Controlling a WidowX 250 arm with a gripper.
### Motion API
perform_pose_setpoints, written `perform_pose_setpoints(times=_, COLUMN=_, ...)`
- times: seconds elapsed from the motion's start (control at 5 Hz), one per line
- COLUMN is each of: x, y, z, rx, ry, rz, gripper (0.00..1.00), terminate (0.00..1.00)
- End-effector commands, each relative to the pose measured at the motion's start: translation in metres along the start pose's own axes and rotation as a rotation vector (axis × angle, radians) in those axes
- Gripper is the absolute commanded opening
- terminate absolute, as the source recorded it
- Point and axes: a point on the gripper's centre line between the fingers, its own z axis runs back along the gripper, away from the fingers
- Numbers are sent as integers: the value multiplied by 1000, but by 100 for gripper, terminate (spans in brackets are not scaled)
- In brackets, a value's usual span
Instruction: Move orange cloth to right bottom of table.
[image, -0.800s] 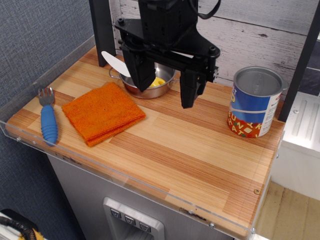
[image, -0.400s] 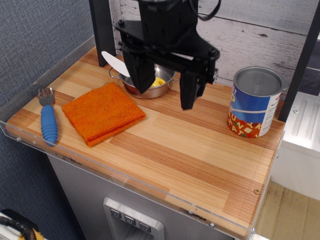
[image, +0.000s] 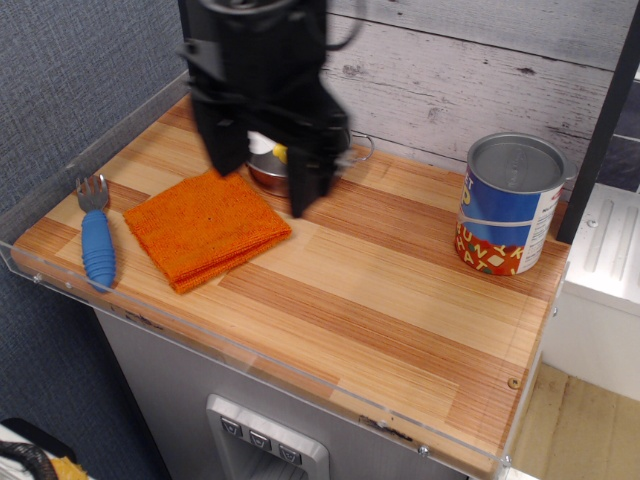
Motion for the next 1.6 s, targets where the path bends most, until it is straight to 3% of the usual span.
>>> perform_pose_setpoints(times=0.0, x=2, y=70, z=-32, rx=53, ry=25, rz=-212, gripper=100, terminate=0)
perform_pose_setpoints(times=0.2, x=2, y=98, z=-46, rx=79, ry=12, rz=-238, gripper=100, terminate=0)
perform_pose_setpoints(times=0.4, x=5, y=114, z=-62, rx=98, ry=5, rz=-271, gripper=0, terminate=0)
perform_pose_setpoints(times=0.8, x=16, y=128, z=-94, rx=98, ry=-32, rz=-327, gripper=0, terminate=0)
perform_pose_setpoints(times=1.0, x=19, y=126, z=-108, rx=104, ry=-20, rz=-342, gripper=0, terminate=0)
perform_pose_setpoints(times=1.4, x=16, y=103, z=-124, rx=89, ry=-18, rz=-301, gripper=0, terminate=0)
